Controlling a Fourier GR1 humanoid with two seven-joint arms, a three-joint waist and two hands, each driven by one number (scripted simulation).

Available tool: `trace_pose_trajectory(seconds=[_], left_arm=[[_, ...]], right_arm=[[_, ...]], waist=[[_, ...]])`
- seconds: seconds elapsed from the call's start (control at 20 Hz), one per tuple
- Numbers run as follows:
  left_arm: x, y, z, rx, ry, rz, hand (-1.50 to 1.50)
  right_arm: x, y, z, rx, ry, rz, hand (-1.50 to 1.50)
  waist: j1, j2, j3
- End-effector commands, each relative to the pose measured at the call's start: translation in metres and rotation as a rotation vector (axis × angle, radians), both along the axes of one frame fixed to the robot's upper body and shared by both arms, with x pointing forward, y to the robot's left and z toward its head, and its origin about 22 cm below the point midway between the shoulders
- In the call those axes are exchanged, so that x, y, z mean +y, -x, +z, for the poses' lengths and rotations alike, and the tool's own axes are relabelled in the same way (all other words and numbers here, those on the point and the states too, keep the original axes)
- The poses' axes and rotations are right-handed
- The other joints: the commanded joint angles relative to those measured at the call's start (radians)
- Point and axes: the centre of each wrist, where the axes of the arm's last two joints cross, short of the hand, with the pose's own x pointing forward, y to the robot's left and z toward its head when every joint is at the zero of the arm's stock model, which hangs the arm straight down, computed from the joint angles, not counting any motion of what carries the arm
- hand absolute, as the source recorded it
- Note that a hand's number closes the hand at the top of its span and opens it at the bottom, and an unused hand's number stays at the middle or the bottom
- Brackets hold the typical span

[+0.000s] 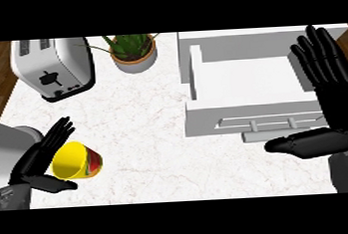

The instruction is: Pick up the cup, place it into the drawer and close the drawer

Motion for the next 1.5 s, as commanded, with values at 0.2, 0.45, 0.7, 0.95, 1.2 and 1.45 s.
trace_pose_trajectory(seconds=[0.2, 0.45, 0.7, 0.95, 1.2, 1.45], left_arm=[[-0.024, -0.002, -0.025, -0.082, 0.138, -0.068, -1.50], [-0.038, 0.000, -0.036, -0.102, 0.137, -0.078, -1.50], [-0.038, -0.005, -0.035, -0.088, 0.144, -0.118, -1.50], [-0.049, -0.018, -0.031, -0.061, 0.208, -0.168, -1.50], [-0.060, -0.018, -0.034, -0.049, 0.338, -0.224, 1.50], [-0.064, -0.026, -0.027, -0.338, 0.152, -0.070, 1.50]], right_arm=[[0.002, -0.016, 0.011, 0.000, 0.001, 0.009, -1.50], [-0.014, -0.005, 0.008, -0.002, 0.001, 0.002, -1.50], [0.000, -0.007, 0.013, -0.005, 0.002, -0.011, -1.50], [-0.003, -0.004, 0.007, 0.010, 0.023, 0.015, -1.50], [-0.009, -0.005, 0.009, 0.009, 0.010, 0.000, -1.50], [-0.015, -0.007, 0.017, 0.010, 0.027, -0.010, -1.50]], waist=[[-0.002, 0.008, -0.006], [-0.014, 0.007, -0.006], [-0.013, 0.008, -0.007], [-0.012, 0.005, -0.005], [-0.011, 0.006, -0.006], [-0.004, 0.005, -0.005]])
